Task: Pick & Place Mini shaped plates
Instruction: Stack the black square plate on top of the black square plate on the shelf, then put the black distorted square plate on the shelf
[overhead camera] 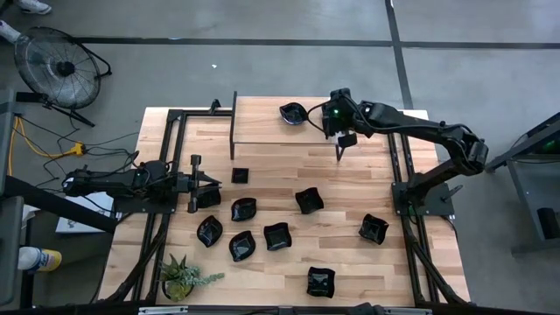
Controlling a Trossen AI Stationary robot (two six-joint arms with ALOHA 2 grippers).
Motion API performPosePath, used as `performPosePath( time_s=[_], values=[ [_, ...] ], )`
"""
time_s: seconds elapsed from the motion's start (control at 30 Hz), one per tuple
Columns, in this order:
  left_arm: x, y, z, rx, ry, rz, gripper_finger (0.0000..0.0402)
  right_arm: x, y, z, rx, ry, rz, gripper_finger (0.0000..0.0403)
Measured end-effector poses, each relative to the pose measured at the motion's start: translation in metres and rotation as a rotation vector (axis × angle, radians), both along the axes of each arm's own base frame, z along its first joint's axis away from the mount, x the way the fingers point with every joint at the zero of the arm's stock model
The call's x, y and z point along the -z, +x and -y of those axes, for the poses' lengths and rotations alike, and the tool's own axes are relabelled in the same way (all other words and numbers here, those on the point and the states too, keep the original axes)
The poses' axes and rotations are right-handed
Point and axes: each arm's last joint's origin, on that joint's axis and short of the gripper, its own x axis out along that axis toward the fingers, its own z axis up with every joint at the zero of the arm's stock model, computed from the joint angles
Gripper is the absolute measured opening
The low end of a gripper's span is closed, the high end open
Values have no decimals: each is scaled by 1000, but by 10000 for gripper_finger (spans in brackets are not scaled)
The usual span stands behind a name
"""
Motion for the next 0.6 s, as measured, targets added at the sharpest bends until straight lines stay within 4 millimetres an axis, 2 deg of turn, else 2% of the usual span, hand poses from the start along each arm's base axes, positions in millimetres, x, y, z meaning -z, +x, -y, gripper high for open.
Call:
performPosePath(
  time_s=[0.3,0.6],
  values=[
    [0,0,0,0,0,1,56,-9,0,-9,-8,-32,29,91],
    [0,0,0,0,0,0,56,-25,-2,-48,-50,-3,132,91]
  ],
)
